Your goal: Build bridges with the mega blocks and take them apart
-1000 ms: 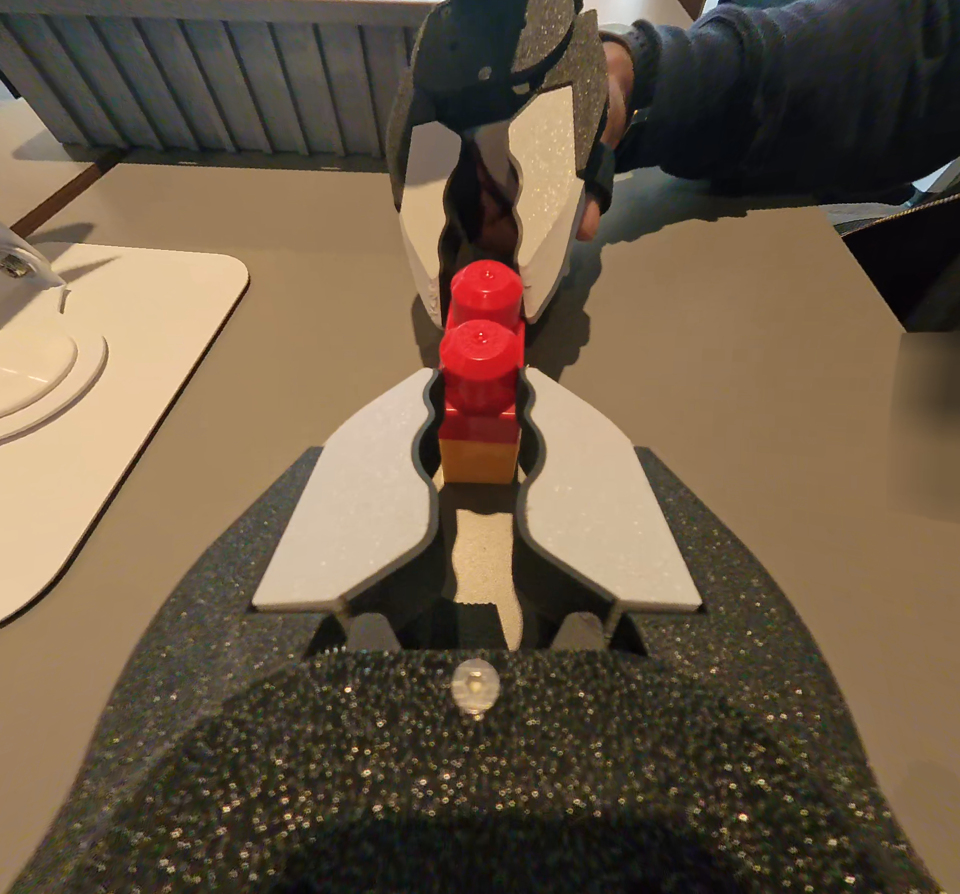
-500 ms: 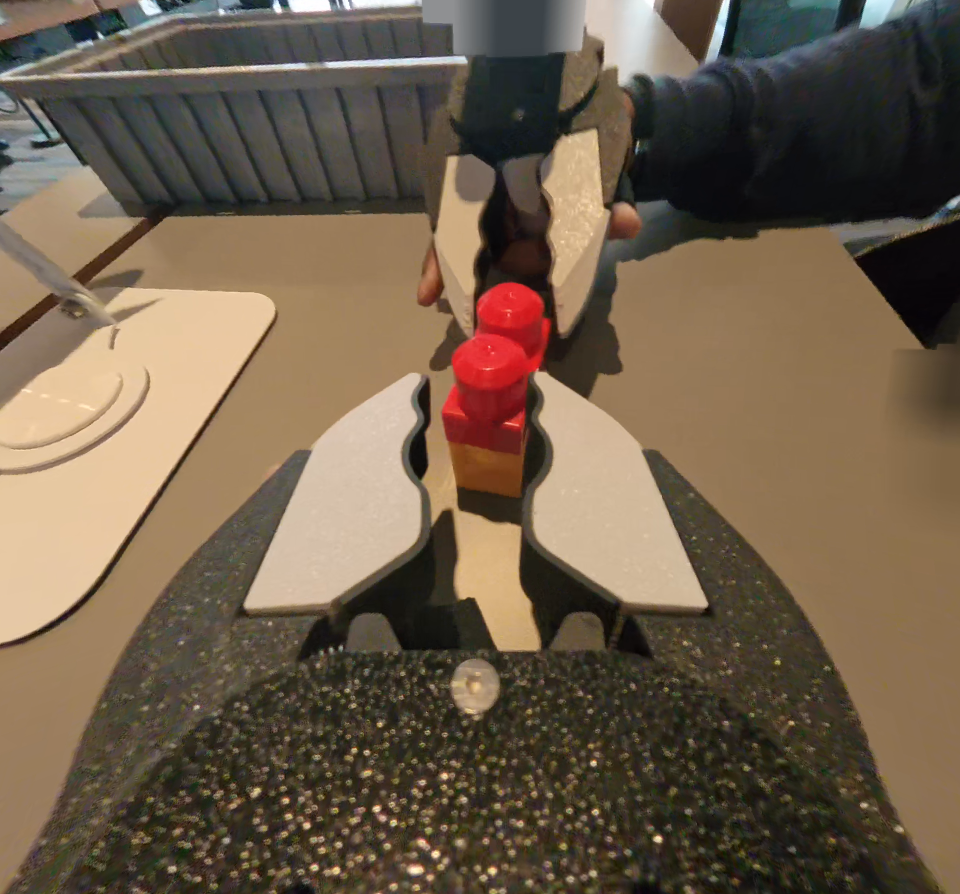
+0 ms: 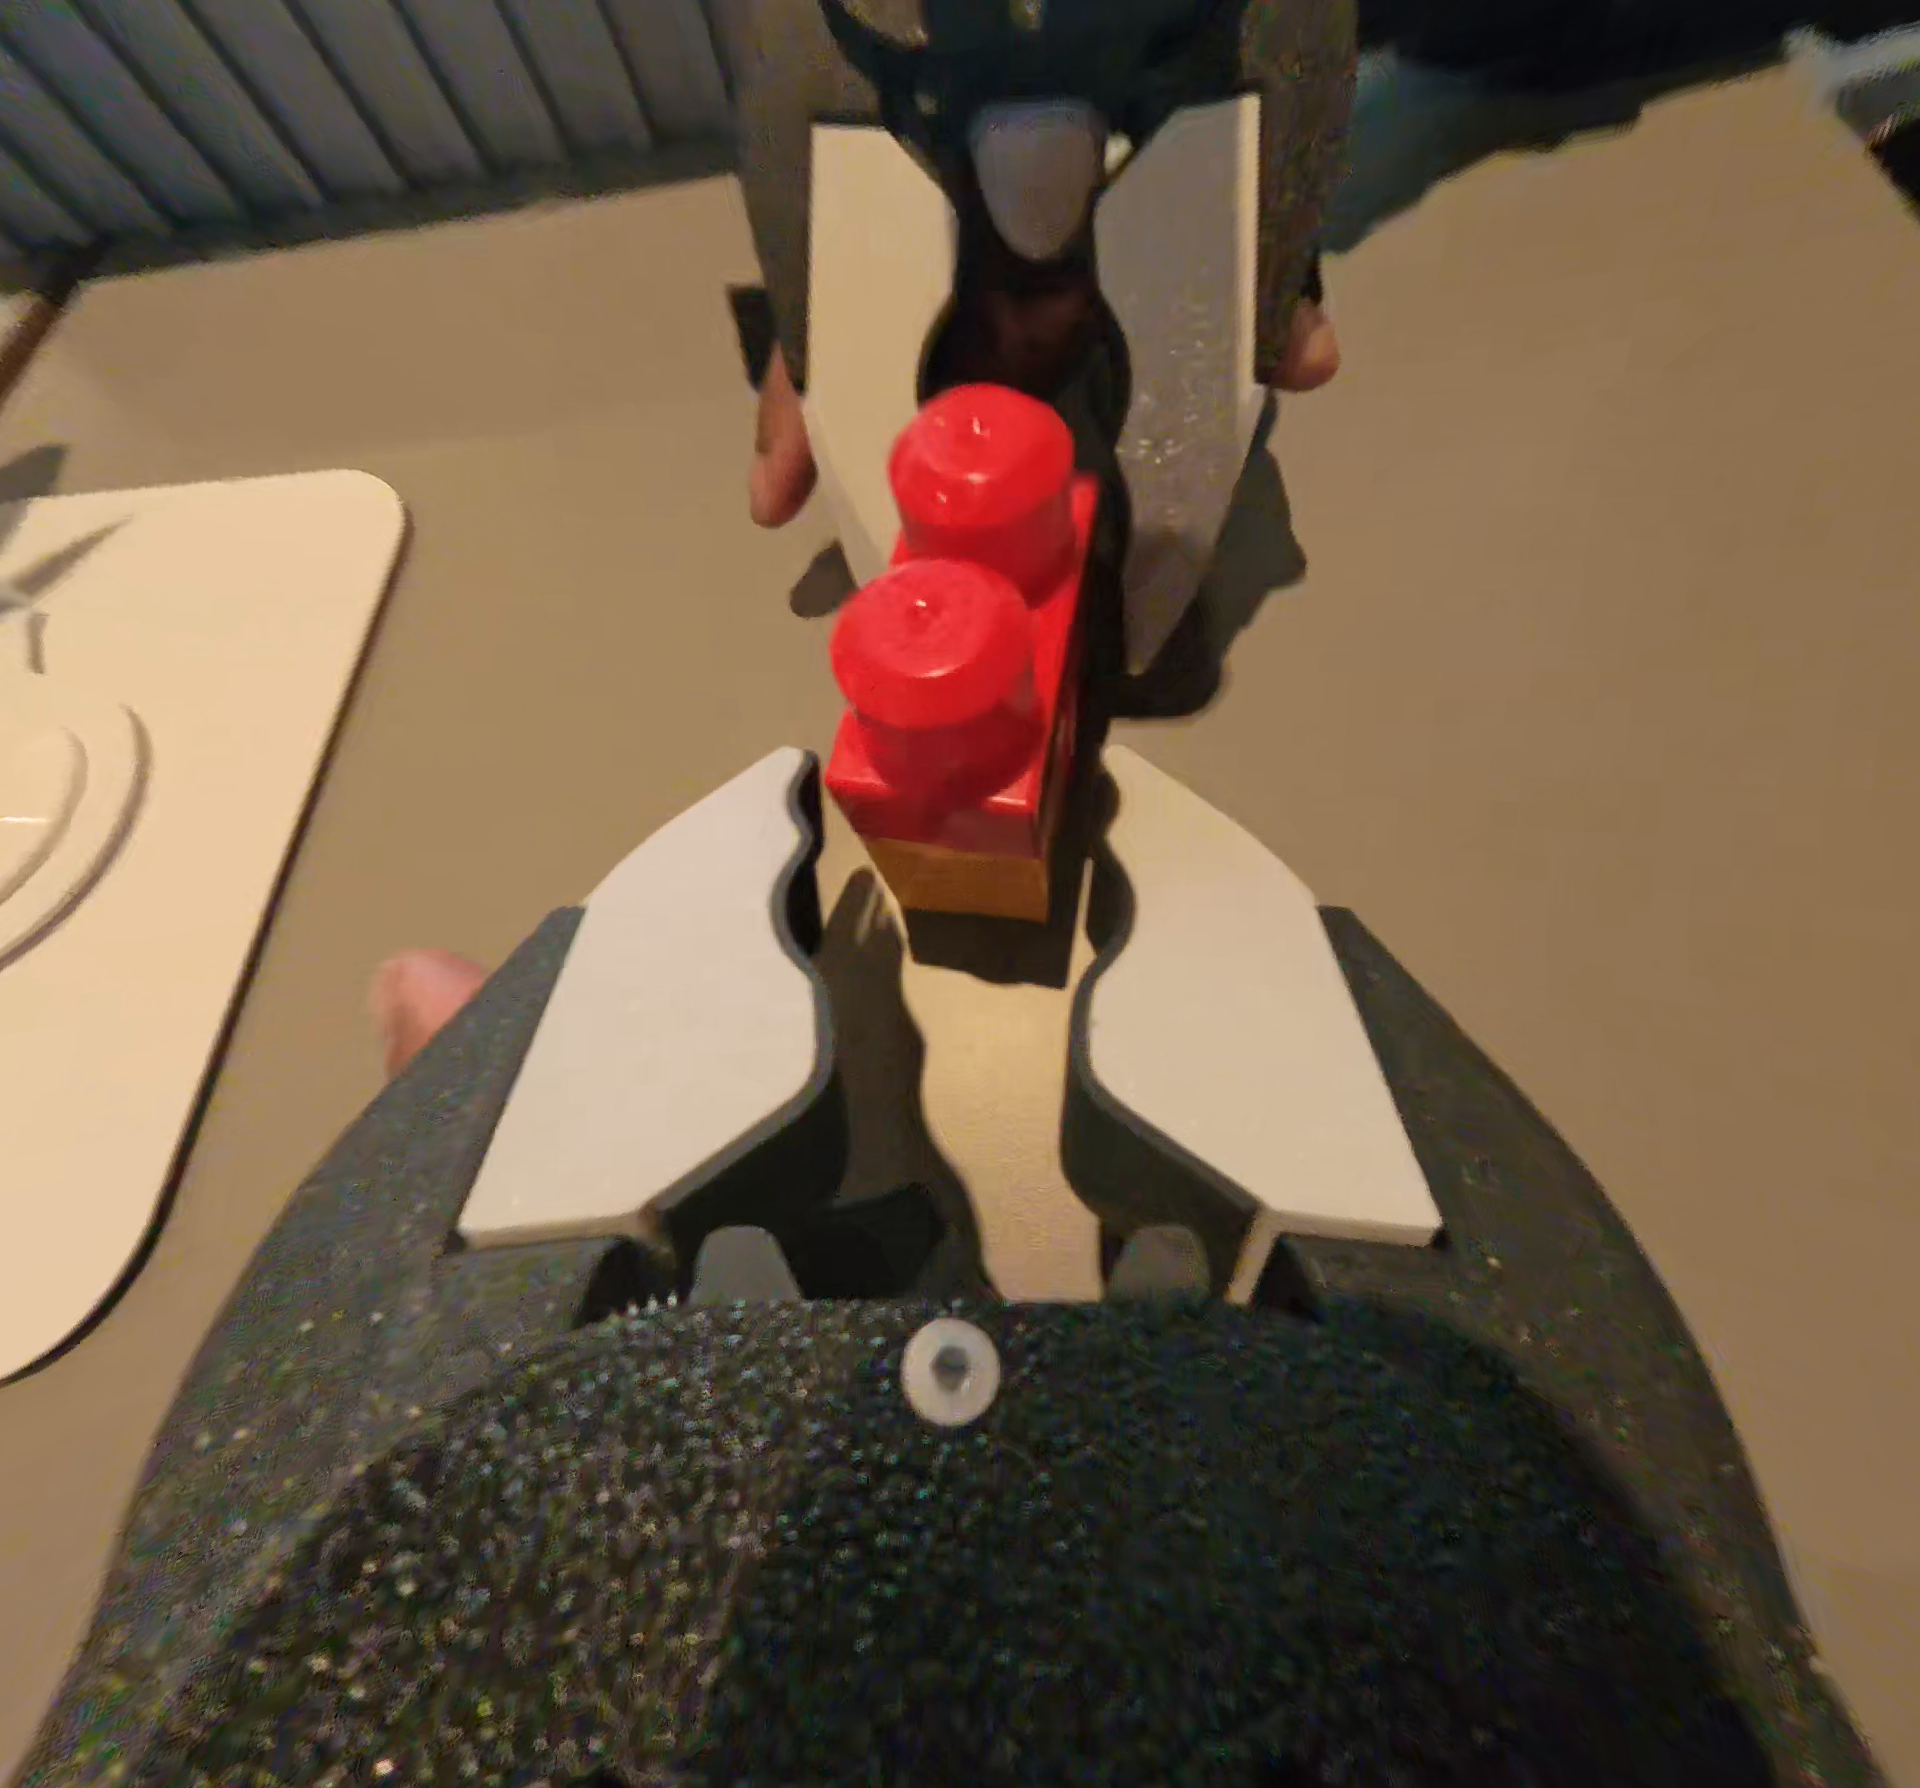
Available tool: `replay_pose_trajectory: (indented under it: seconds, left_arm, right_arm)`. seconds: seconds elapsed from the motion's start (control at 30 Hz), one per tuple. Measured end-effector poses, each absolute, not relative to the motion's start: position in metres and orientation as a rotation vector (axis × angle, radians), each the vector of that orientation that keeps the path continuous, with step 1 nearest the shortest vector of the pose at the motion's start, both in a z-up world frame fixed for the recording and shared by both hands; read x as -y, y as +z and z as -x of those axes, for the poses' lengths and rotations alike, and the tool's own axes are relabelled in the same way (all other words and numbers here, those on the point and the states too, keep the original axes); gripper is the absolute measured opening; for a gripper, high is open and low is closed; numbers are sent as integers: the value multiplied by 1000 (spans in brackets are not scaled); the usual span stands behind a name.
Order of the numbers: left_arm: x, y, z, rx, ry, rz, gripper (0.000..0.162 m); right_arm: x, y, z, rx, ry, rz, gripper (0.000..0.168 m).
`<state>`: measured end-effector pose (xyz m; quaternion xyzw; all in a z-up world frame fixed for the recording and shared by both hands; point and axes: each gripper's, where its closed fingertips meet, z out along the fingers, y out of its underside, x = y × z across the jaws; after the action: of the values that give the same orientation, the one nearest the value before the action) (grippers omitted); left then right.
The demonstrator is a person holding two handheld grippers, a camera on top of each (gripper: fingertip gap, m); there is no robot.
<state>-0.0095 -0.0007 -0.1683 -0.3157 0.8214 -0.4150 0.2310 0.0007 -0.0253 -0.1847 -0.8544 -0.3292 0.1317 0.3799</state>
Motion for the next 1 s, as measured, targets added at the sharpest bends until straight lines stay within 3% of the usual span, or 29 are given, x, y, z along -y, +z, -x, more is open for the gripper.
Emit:
replay_pose_trajectory:
  seconds: [0.07, 0.6, 1.0]
  left_arm:
    - [3, -179, 11, -2338, -1066, 864, 38]
    - [13, -160, 2, -2159, -1446, 1316, 37]
    - [11, -174, 1, -2193, -1299, 1367, 37]
  right_arm:
    - [23, -190, -1, 852, 284, 2213, 37]
    - [21, -164, -8, 544, 675, 2160, 39]
    - [22, -173, -10, 428, 716, 2263, 39]
